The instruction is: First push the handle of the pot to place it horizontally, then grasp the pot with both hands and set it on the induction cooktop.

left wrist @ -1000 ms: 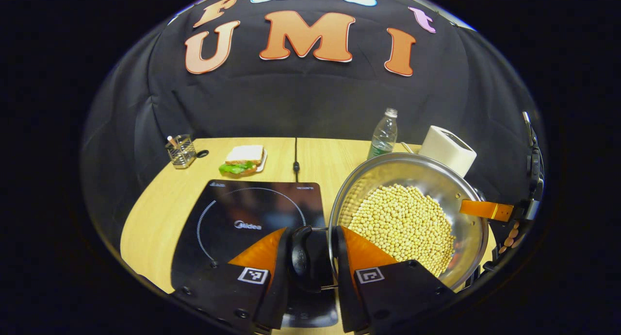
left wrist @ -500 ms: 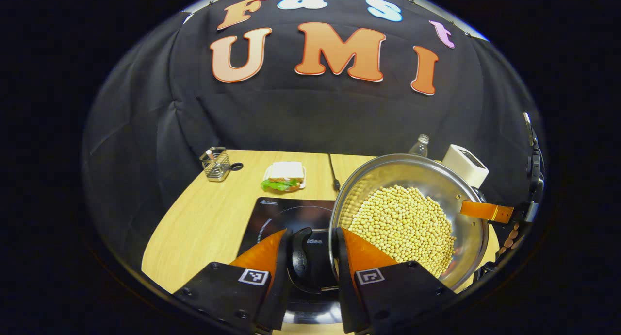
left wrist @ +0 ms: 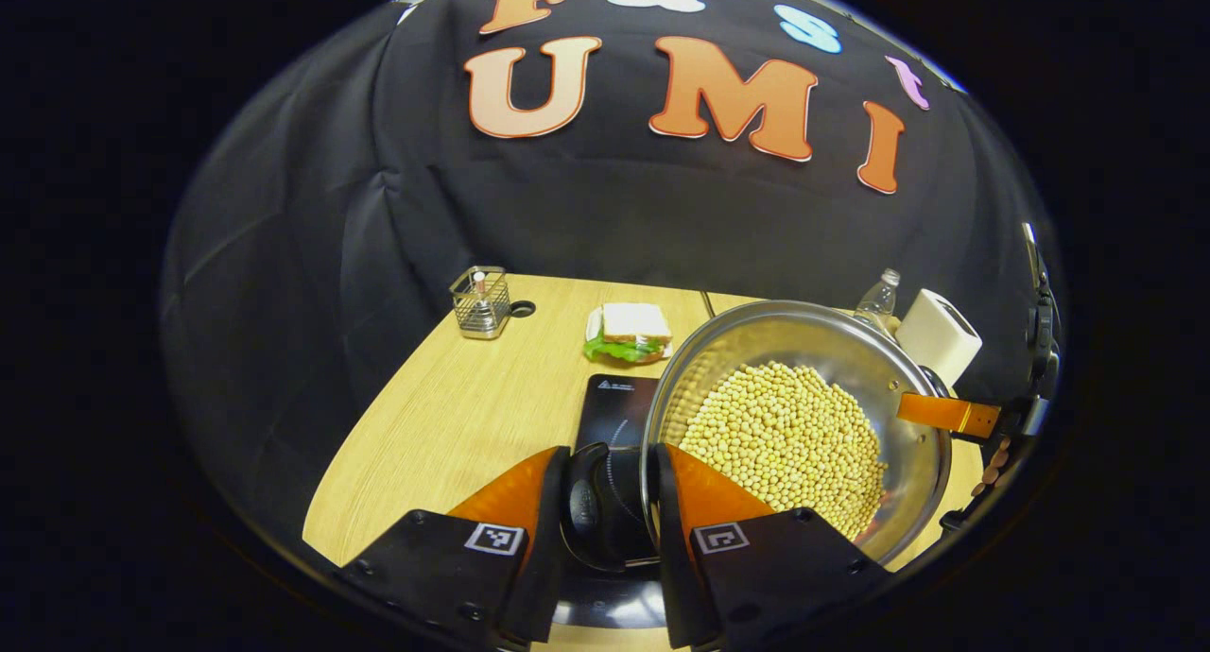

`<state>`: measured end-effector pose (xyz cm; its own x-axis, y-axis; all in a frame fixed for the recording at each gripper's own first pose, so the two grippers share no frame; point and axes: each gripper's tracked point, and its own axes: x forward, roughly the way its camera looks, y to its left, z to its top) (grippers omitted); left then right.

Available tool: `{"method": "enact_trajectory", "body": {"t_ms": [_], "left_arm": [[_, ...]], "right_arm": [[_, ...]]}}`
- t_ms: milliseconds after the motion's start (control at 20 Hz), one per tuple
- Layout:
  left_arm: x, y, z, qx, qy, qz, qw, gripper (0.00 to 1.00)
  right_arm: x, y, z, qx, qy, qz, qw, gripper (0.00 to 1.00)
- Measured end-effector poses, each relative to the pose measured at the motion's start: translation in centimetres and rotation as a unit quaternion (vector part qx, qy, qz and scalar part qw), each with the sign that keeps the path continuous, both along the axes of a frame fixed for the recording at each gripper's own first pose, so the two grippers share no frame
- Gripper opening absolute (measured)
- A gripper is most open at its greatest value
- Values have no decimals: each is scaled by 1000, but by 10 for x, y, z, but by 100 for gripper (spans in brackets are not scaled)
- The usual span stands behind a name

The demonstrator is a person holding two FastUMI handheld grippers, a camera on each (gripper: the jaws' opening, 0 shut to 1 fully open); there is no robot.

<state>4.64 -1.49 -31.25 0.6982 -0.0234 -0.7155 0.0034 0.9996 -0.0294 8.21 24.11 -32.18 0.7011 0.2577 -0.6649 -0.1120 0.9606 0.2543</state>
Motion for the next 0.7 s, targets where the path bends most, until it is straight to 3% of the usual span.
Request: {"method": "enact_trajectory", "body": {"t_ms": [350, 700], "left_arm": [[9, 34, -33, -4, 24, 2, 1000, 51], [13, 39, -56, -17, 48, 0, 999, 52]], "right_arm": [[-1, 29, -26, -14, 23, 1, 1000, 41], [0, 38, -45, -28, 40, -3, 999, 41]]}}
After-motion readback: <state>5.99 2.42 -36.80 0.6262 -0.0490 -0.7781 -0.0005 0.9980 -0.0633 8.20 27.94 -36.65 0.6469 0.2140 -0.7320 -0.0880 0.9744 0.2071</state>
